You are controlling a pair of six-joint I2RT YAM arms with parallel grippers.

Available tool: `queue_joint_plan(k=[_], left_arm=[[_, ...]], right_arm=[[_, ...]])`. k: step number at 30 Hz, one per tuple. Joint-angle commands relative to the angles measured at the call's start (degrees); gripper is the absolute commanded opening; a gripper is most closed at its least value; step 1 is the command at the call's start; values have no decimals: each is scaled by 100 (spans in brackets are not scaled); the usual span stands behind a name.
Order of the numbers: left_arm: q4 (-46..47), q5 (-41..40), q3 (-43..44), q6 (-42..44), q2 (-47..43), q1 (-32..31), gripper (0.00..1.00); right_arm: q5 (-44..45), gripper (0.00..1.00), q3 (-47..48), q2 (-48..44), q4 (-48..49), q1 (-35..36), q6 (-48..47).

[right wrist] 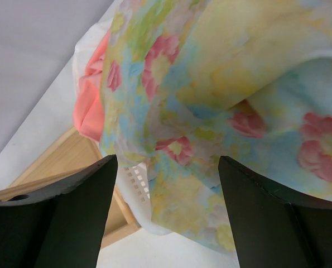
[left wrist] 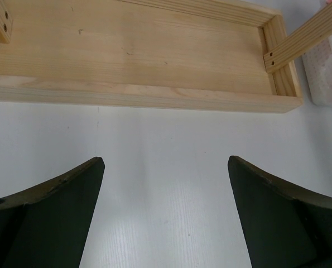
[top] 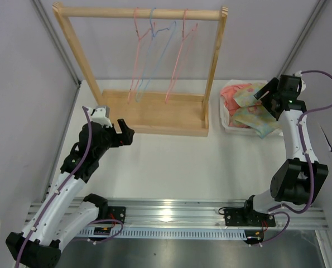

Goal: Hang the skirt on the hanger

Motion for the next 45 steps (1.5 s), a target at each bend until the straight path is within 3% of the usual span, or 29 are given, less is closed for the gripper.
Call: queue_joint_plan(k=[1,10,13,16,19,23,26,38,45], left_arm=[[75,89,103,-36,-57,30,99],[57,72,95,-36,-22,30,99],[57,54,77,-36,-22,30,99],[57,45,68,-36,-4,30,99],[57,45,68,-36,13,30,99],[48,19,86,-36,22,30,99],[48,19,95,-36,22,30,99],[136,195,112,-36,48,30,99],[119,230,165,-19,-83,30,99]], right_arm=[[258,80,173,175,204,200,-109],[383,74,489,852,468,50,-39],[374,67,630,1011,512,42,-30],[313,48,797,1072,538,33,-21],[216,21,1016,1011,468,59,40],[154,14,1237,836,336,165,32],[-91,1,1359,678,196,191,41],[-30,0,1887,-1043,-348,736,-30],[-179,0,2054,-2203,-727,1429,-38]])
